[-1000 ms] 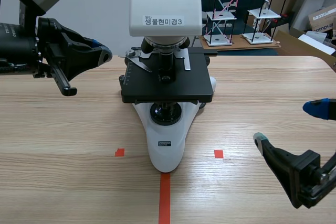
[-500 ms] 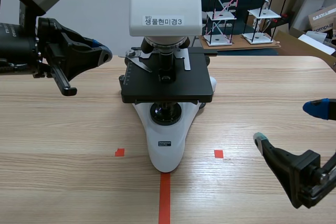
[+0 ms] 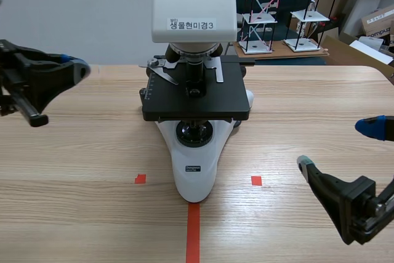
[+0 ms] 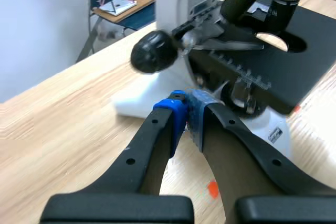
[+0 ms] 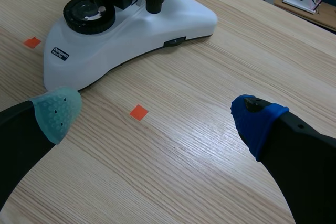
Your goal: Return to the home posture
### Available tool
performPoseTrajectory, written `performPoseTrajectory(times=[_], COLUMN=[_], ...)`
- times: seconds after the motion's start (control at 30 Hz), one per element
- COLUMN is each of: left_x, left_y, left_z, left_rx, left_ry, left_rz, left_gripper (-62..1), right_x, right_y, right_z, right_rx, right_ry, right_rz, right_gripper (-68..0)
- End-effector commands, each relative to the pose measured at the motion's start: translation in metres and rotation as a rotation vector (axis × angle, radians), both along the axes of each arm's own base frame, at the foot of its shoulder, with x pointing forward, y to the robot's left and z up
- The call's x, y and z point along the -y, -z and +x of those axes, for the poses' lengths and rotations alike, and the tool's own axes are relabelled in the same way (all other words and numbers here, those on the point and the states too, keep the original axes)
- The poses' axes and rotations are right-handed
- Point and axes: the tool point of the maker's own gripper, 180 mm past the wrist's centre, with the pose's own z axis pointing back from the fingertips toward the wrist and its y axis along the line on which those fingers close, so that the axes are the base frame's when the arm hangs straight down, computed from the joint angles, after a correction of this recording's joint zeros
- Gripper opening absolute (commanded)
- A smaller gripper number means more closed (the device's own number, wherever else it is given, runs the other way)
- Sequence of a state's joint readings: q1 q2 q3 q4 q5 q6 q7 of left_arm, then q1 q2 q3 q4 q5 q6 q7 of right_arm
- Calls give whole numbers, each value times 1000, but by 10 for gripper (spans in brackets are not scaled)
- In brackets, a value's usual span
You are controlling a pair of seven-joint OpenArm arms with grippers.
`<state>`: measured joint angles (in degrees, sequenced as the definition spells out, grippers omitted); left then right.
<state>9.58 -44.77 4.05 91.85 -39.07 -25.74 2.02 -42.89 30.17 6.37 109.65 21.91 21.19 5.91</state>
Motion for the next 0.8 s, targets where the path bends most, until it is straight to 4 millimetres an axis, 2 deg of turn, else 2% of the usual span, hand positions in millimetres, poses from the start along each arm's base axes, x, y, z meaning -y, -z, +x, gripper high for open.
performPoseTrajectory(times=[0.0, 0.13, 0.23, 0.3, 0.5, 0.57, 0.67, 0.7, 0.77], left_x=[1, -15, -15, -13, 5, 7, 4, 3, 1], left_y=[-4, 5, 12, 13, 19, 17, 13, 11, 11], left_z=[-11, -32, -56, -70, -107, -115, -123, -125, -127], left_rx=[5, -18, 20, 60, 113, 125, 147, 156, 161], left_ry=[6, -63, -65, -75, -50, -60, -97, -106, -119], left_rz=[-41, -86, -77, -62, -36, -67, -110, -117, -120], left_gripper=[-594, -594, -593, -571, -365, -255, -46, -8, 5], right_x=[2, 2, 2, 2, 2, 2, 2, 2, 2], right_y=[-7, -7, -7, -7, -7, -7, -7, -7, -7], right_z=[3, 3, 3, 3, 3, 3, 3, 3, 3], right_rx=[23, 23, 23, 23, 23, 23, 22, 23, 22], right_ry=[1, 1, 1, 1, 1, 1, 1, 1, 1], right_rz=[1, 1, 1, 1, 1, 1, 1, 1, 1], right_gripper=[-41, -41, -41, -41, -41, -41, -41, -41, -41])
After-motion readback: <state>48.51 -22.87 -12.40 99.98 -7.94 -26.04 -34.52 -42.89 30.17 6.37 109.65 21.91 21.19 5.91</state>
